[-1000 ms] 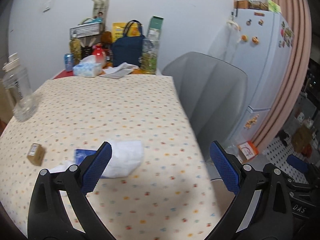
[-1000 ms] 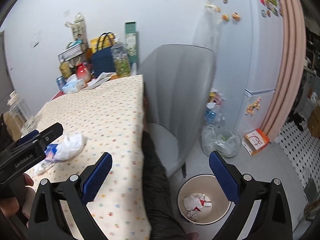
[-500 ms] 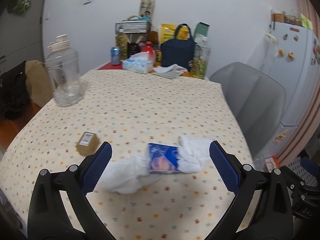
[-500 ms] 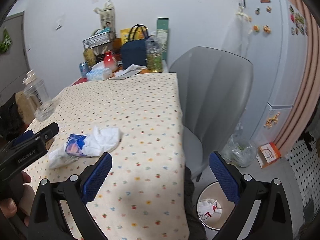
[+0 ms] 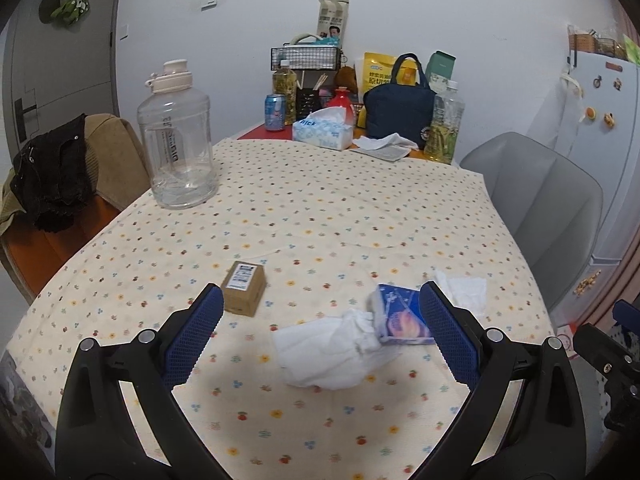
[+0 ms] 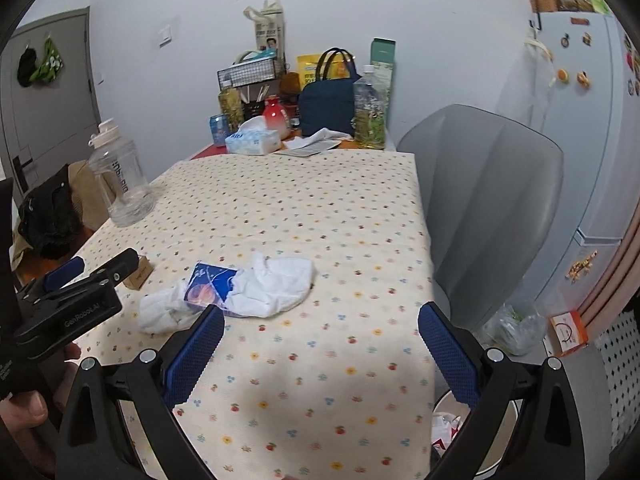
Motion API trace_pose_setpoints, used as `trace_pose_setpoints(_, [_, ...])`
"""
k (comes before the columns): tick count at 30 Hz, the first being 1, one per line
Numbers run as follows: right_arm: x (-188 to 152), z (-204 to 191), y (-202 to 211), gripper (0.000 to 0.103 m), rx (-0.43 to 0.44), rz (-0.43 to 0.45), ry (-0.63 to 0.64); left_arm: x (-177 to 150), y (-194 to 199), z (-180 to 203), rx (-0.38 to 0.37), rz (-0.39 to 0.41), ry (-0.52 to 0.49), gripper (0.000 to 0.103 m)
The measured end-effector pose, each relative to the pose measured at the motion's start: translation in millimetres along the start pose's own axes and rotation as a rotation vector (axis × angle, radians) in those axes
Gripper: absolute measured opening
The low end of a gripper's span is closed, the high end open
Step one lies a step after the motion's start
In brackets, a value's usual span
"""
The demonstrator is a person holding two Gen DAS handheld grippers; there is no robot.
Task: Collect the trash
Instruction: 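Move both tools back over the remaining trash on the table, then close the left gripper on the brown cardboard box while the right approaches the tissues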
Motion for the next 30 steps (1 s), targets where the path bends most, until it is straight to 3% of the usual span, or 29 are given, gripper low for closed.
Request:
trace_pose_setpoints(8, [-8, -24, -14, 0.095, 0.069, -0.027, -0.018, -9, -2, -36, 0.039, -0.02, -0.008, 0.097])
trace_pose_setpoints(23, [-29, -43, -30, 0.095, 0.075, -0.072, 0.007, -39, -16, -77, 0.042, -0.097, 0.059, 0.097])
trace_pose_setpoints(30, [-35, -38, -37, 0.095, 0.074, -0.089, -0.014, -42, -24, -103, 0.09, -0.111, 0.088, 0.093])
Point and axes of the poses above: each gripper's, at about its wrist camera, not at the fingertips, and y roughly against the way its jaws point, z to its right, x to its top, the point moved 10 cm from there along -y, roughly the way its jaws point, and after that the axes turned 12 degrees about z, right-handed, at the moved point
